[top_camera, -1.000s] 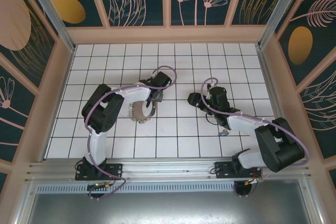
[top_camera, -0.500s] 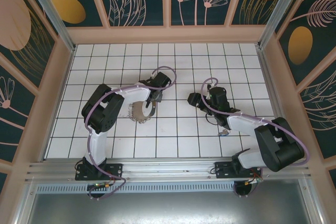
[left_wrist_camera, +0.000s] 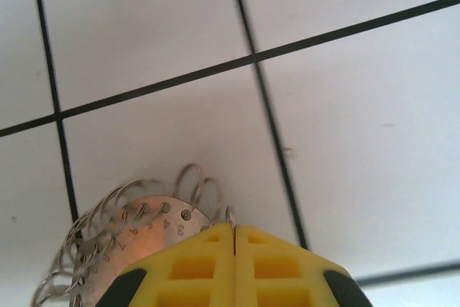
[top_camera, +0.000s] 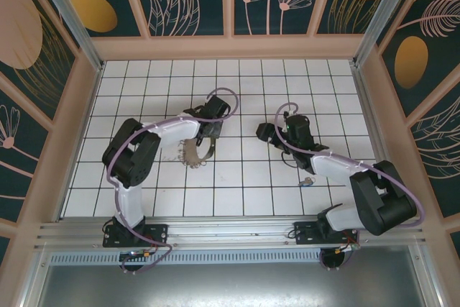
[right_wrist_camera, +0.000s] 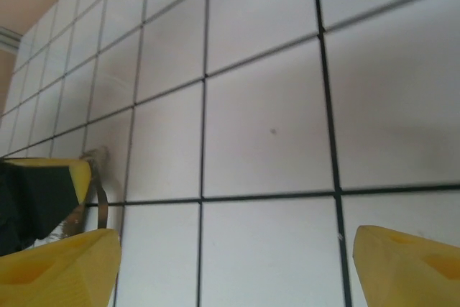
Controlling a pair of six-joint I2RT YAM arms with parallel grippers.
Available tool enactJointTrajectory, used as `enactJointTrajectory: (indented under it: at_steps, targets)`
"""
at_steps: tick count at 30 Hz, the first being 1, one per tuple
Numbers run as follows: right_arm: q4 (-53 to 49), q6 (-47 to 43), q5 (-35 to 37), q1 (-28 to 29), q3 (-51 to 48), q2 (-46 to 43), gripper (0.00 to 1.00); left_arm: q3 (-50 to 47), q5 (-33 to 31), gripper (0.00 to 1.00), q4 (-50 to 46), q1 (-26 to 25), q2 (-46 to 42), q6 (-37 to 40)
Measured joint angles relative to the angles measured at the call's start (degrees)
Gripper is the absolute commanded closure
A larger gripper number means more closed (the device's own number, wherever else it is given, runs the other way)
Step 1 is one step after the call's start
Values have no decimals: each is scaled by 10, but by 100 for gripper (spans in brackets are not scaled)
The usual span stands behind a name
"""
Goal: Put the keys on the keyring
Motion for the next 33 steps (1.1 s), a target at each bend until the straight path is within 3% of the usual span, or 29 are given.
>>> enactJointTrajectory:
  at_steps: [6,14,23,33]
  targets:
    - [6,-19,-40,-26,55,0,20,-3,104,100,47,0,-82,49]
    - [83,12,-165,-87,65,3,21,2,287,100,118,22,-129,95]
    - [173,54,-269,-101,71,18,24,1,480,100,221,72,-136,88]
    - [254,107,-340,-103,73,26,34,-3,602,100,324,75,-136,42]
